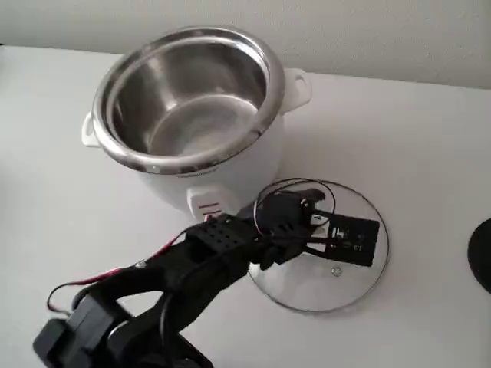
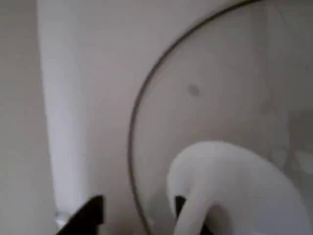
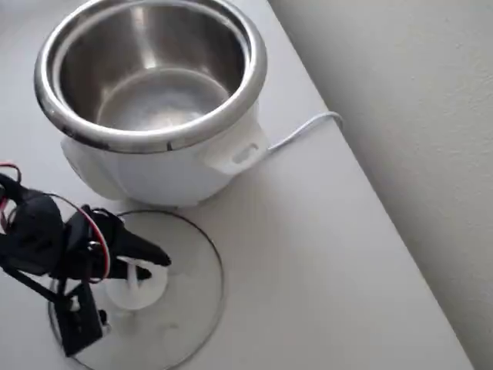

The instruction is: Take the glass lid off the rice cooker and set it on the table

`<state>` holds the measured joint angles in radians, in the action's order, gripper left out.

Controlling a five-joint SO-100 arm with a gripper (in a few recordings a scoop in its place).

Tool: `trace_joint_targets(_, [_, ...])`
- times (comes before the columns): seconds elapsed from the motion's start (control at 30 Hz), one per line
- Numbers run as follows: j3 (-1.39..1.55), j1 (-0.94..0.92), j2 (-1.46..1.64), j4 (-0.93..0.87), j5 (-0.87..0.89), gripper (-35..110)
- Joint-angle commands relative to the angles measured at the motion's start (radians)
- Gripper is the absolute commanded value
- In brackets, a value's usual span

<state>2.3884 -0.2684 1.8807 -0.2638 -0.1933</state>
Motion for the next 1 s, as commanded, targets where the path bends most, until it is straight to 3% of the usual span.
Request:
trace_joint_targets(0.0, [-0.015, 0.006, 0.058, -0.130, -0.020, 28])
trace_joint_targets(0.2, [-0.074, 0.009, 0.023, -0.221, -0.026, 43])
trace_joint_targets(0.37, [-0.121, 0.009, -0.041, -0.253, -0.127, 40])
trace_joint_targets(0.47, [-0.296, -0.025, -0.132, -0.476, -0.071, 40])
trace_joint_targets(0.67, [-0.337, -0.064, -0.110, -0.549, -0.064, 40])
trace_joint_targets(0.87, [-0.488, -0.028, -0.060, -0.874, -0.064, 40])
trace_joint_targets(0.97, [-0.537, -0.017, -0.074, -0.942, -0.054, 40])
